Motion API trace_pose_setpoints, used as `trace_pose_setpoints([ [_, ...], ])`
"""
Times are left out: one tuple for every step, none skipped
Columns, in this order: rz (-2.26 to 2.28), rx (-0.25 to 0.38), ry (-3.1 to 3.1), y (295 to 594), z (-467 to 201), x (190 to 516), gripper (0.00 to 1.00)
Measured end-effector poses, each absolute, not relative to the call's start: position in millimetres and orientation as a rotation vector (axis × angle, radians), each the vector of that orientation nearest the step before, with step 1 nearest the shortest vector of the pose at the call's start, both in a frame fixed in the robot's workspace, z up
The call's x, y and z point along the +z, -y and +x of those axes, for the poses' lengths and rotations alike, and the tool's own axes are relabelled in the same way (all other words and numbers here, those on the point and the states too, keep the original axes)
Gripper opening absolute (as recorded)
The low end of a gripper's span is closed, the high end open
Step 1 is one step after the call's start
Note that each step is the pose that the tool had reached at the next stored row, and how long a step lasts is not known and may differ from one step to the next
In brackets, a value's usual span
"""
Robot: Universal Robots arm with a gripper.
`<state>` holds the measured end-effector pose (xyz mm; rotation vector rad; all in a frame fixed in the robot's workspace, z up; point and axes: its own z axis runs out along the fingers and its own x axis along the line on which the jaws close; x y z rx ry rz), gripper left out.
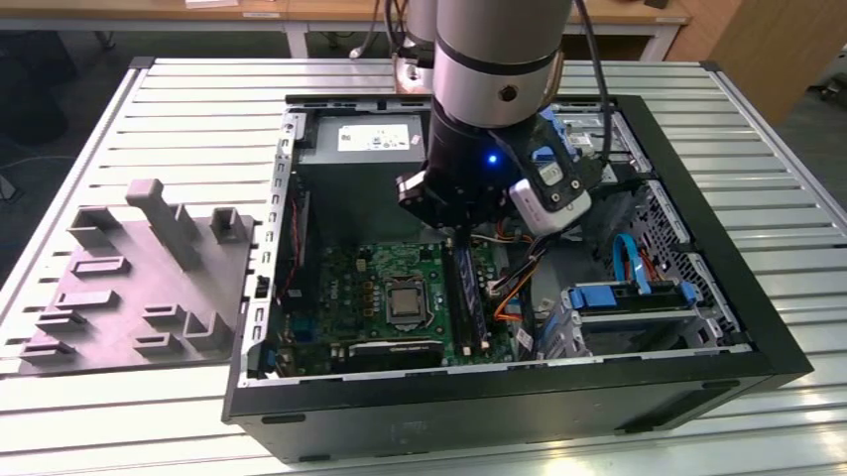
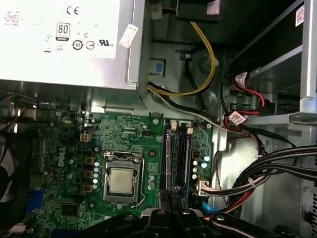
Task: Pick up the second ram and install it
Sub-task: 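Insert the second ram into the second slot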
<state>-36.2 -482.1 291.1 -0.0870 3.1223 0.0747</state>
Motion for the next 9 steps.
trace_pose_setpoints([
  [-0.085,0.075,-3.122,482.2,-36.2,289.8,0.11],
  [-0.084,0.075,-3.122,482.2,-36.2,288.8,0.11],
  [-0.082,0.075,-3.122,482.3,-36.2,288.0,0.11],
  [-0.081,0.076,-3.122,482.3,-36.2,287.8,0.11],
  [-0.08,0.077,-3.122,482.3,-36.2,287.6,0.11],
  [-0.08,0.079,-3.122,482.3,-36.3,287.3,0.11],
  [-0.08,0.08,-3.122,482.3,-36.2,287.0,0.11],
  [-0.08,0.082,-3.122,482.3,-36.2,286.7,0.11],
  [-0.08,0.083,-3.122,482.3,-36.2,286.5,0.11],
])
